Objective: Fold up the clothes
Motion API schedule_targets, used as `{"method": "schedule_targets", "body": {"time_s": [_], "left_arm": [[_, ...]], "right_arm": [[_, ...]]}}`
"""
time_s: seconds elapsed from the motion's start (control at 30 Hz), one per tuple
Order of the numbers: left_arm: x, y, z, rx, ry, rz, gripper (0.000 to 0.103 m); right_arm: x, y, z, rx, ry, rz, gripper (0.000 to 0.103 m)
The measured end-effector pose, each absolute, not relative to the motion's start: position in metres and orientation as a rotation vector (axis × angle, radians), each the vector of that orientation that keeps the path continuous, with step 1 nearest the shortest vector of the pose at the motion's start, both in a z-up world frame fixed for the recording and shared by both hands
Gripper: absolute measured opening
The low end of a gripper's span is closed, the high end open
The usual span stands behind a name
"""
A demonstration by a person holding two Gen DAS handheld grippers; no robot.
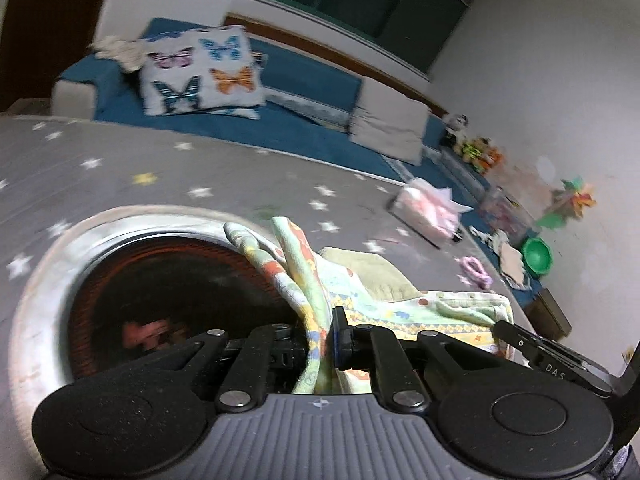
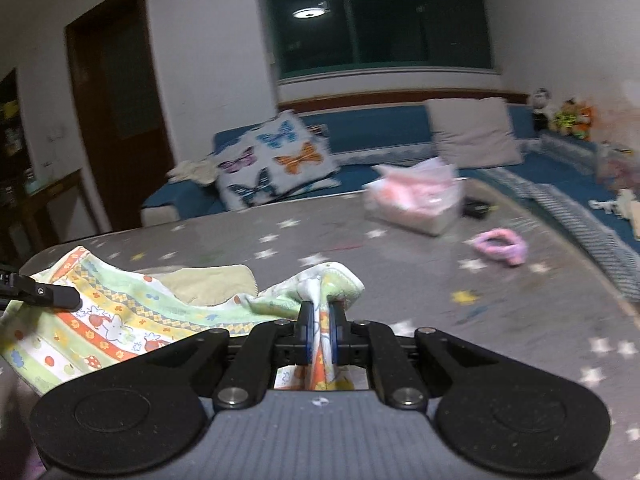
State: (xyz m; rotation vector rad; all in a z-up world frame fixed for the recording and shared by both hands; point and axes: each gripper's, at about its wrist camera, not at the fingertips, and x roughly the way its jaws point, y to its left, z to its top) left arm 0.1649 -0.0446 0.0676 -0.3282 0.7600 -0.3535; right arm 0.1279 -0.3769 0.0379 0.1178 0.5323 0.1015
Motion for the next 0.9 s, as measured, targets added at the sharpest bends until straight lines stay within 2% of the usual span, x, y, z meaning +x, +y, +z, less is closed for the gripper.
{"method": "schedule_targets", "body": {"time_s": [0.37,0.57,0.67,0.73,0.77,0.87,0.9], "left_arm": [[0.199,-0.126,0.062,-0.243,0.755,-0.472,0.010],[0.211,-0.145,0.044,-0.191,0.799,-0.466,0.011],[0.213,-0.145,0.034,-0.166,0.821,-0.439,0.014],[0.213,-0.141,0.030,-0.152,0.827,-0.418,0.023],[0.213,-0.139,0.029,-0.143,0.825,-0.403,0.031],[0.211,-0.132,0.028,-0.122,0.812,-0.369,0.044],[0.210,-0.130,0.029,-0.120,0.808,-0.362,0.045]], "right_arm": [[0.126,-0.446,0.030,0.138,0.522,-0.044,0.007],[0.132,-0.460,0.019,0.154,0.545,-0.078,0.007],[0.139,-0.463,0.009,0.162,0.576,-0.094,0.008],[0.143,-0.465,0.002,0.168,0.598,-0.109,0.010],[0.144,-0.466,0.000,0.169,0.607,-0.119,0.013],[0.144,-0.467,-0.002,0.176,0.615,-0.131,0.014],[0.144,-0.466,-0.001,0.169,0.609,-0.135,0.014]]}}
